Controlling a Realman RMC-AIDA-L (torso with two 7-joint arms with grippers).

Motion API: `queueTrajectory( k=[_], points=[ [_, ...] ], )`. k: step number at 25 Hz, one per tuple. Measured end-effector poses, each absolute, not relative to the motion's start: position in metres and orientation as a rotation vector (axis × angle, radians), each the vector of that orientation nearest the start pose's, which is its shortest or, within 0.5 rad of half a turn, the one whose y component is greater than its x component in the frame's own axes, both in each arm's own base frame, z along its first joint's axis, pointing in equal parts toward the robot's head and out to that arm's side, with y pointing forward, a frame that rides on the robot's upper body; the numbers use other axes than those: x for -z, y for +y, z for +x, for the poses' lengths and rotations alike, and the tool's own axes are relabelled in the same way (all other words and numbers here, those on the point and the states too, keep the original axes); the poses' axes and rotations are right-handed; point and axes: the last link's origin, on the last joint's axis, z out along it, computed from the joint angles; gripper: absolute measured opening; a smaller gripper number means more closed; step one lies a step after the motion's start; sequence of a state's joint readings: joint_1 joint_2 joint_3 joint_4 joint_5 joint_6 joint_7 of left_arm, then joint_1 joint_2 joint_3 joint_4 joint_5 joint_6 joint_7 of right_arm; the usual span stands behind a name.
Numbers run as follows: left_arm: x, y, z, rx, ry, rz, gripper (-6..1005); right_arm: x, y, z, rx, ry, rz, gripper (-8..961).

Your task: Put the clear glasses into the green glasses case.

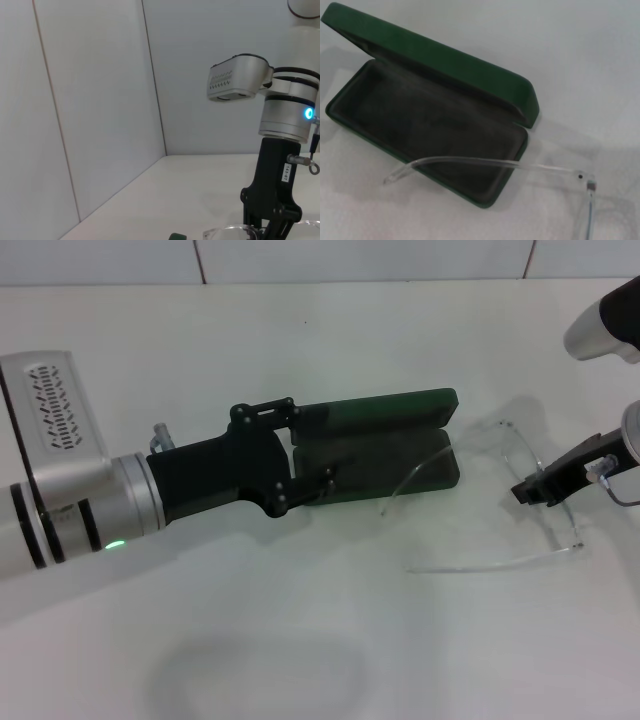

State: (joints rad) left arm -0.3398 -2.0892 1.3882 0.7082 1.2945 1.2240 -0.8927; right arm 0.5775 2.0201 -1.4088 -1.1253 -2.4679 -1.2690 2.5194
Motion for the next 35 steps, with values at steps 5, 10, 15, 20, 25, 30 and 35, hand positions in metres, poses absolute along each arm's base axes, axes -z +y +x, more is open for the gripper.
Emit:
queueTrajectory(
  k=[5, 10, 15, 20, 25, 30, 35],
  points=[
    [0.052, 0.314, -0.235, 0.755, -0.083, -2.585, 586, 0.005, 0.375, 0.222, 0.337, 0.994, -2.509, 213],
    [0.051, 0.315, -0.235, 0.756, -0.086, -2.578, 585, -0.012, 0.376, 0.222, 0.281, 0.966, -2.485, 166],
    [0.047, 0.317, -0.235, 0.769, -0.099, -2.553, 585, -0.021, 0.375, 0.224, 0.239, 0.939, -2.5, 125],
    [0.042, 0.315, -0.232, 0.86, -0.138, -2.506, 585, -0.026, 0.375, 0.227, 0.172, 0.895, -2.521, 125],
    [0.04, 0.31, -0.225, 0.999, -0.109, -2.484, 584, -0.032, 0.373, 0.226, -0.098, 0.835, -2.592, 125],
    [0.042, 0.307, -0.212, 1.084, -0.006, -2.496, 584, -0.034, 0.37, 0.224, -0.403, 0.708, -2.658, 125],
    [0.041, 0.302, -0.199, 1.172, 0.116, -2.516, 583, -0.025, 0.364, 0.222, -0.529, 0.59, -2.739, 125]
  ],
)
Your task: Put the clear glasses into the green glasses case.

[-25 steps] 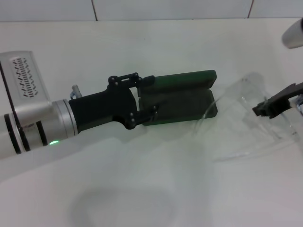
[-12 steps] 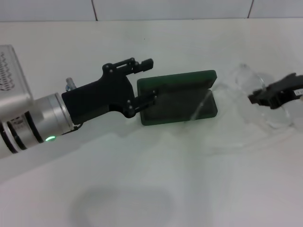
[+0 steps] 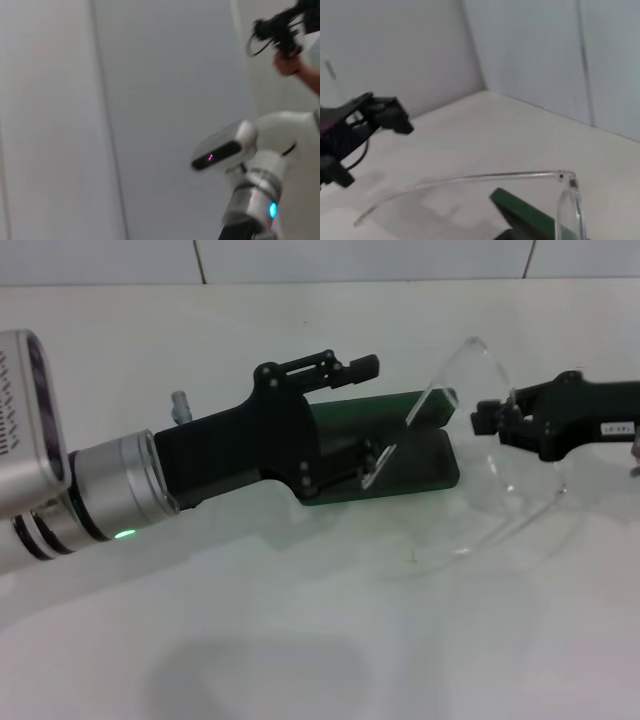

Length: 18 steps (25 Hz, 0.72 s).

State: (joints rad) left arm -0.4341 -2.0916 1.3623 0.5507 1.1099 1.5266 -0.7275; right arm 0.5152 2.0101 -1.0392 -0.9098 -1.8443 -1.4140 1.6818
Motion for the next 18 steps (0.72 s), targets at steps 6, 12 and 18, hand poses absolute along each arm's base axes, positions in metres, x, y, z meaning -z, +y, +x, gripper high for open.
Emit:
queueTrajectory(
  k=[6, 12, 18],
  points=[
    [0.031, 0.299, -0.198, 1.214, 0.225, -2.473, 583, -0.022, 0.353, 0.223, -0.555, 0.516, -2.846, 124],
    [0.031, 0.285, -0.19, 1.297, 0.332, -2.528, 582, -0.022, 0.335, 0.21, -0.63, 0.394, -2.997, 124],
    [0.034, 0.275, -0.184, 1.366, 0.385, -2.586, 582, -0.021, 0.329, 0.204, -0.658, 0.32, -3.033, 124]
  ],
)
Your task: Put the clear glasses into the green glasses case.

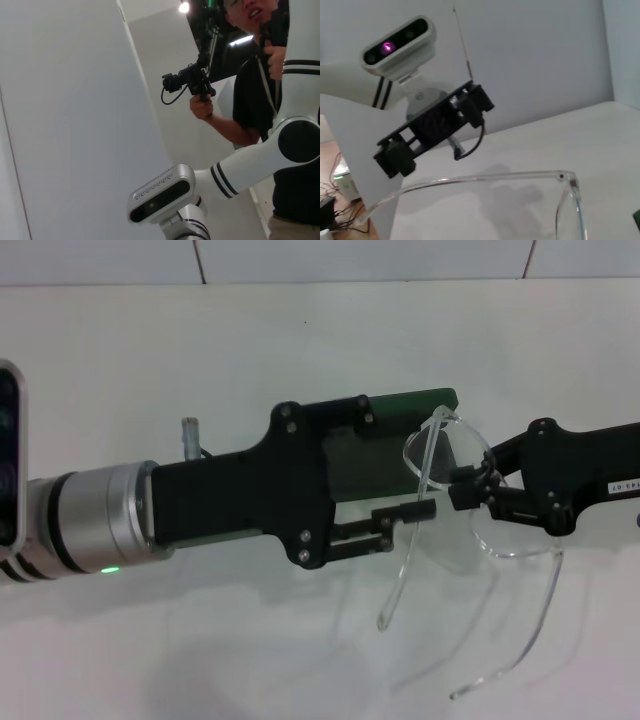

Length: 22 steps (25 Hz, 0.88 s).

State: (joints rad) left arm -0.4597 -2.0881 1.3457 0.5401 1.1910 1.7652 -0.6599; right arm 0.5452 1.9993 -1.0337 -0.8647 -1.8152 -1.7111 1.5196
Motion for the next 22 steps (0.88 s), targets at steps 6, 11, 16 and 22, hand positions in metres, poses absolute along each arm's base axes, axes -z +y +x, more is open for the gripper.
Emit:
queueTrajectory(
  k=[6, 11, 16, 22],
  points=[
    [0.039, 0.275, -0.179, 1.385, 0.376, -2.629, 582, -0.018, 0.327, 0.193, -0.702, 0.247, -3.068, 124],
    [0.044, 0.277, -0.176, 1.394, 0.355, -2.651, 582, -0.016, 0.328, 0.184, -0.728, 0.206, -3.087, 124],
    [0.049, 0.277, -0.174, 1.399, 0.338, -2.675, 581, -0.017, 0.33, 0.177, -0.815, 0.196, -3.065, 124],
    [0.05, 0.277, -0.174, 1.404, 0.33, -2.664, 581, -0.015, 0.328, 0.174, -0.849, 0.207, -3.074, 124]
  ],
)
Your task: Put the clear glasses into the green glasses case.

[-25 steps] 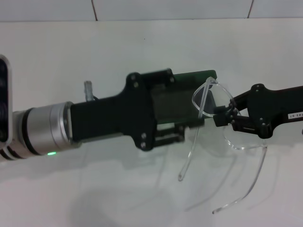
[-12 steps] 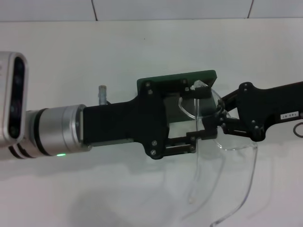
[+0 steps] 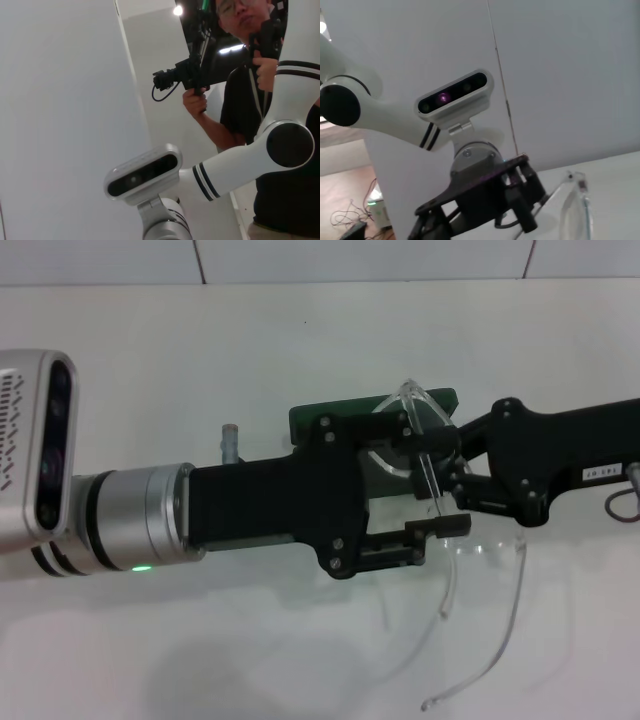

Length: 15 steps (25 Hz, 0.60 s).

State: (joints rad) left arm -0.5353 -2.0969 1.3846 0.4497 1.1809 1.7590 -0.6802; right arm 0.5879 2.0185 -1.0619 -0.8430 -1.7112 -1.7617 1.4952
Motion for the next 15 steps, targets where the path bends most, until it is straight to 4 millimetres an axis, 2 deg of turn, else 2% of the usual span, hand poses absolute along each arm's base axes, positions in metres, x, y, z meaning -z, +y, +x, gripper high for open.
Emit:
queueTrajectory(
  k=[15],
  points=[
    [0.0502, 0.2762, -0.1758, 1.407, 0.311, -2.658, 580, -0.0127, 0.3185, 0.1744, -0.919, 0.226, -3.112, 123]
  ],
)
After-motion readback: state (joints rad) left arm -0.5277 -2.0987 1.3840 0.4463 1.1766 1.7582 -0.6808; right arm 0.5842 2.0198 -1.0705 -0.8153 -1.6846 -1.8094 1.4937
